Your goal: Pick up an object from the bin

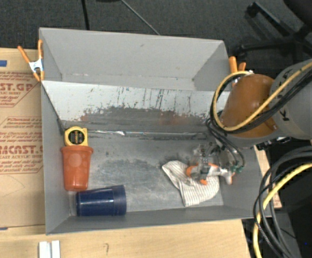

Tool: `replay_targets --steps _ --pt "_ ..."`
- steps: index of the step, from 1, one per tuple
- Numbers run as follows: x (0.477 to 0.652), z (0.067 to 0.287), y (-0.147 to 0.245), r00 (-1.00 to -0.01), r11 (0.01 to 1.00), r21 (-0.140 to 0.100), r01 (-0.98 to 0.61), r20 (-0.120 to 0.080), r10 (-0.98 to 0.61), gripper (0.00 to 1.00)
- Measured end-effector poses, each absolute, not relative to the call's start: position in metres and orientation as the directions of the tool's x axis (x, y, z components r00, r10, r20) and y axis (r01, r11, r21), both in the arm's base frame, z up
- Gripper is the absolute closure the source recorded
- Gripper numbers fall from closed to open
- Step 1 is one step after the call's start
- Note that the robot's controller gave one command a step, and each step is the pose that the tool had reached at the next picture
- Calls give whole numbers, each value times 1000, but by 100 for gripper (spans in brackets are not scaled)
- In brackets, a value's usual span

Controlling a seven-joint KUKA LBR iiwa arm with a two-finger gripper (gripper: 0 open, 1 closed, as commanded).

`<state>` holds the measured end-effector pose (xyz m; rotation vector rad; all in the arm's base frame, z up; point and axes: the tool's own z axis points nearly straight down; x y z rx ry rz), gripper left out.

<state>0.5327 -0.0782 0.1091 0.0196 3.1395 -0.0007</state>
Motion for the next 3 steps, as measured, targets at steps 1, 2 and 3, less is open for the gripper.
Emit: replay_targets --steps 1,2,3 --pt "531 114 -78 -1000 1000 1 11 5 11 100" --pt "555 141 -61 -987 987 -3 -161 -10 -161 100" --pt "561 244 -83 -1000 1000 0 -30 -4 -30 100"
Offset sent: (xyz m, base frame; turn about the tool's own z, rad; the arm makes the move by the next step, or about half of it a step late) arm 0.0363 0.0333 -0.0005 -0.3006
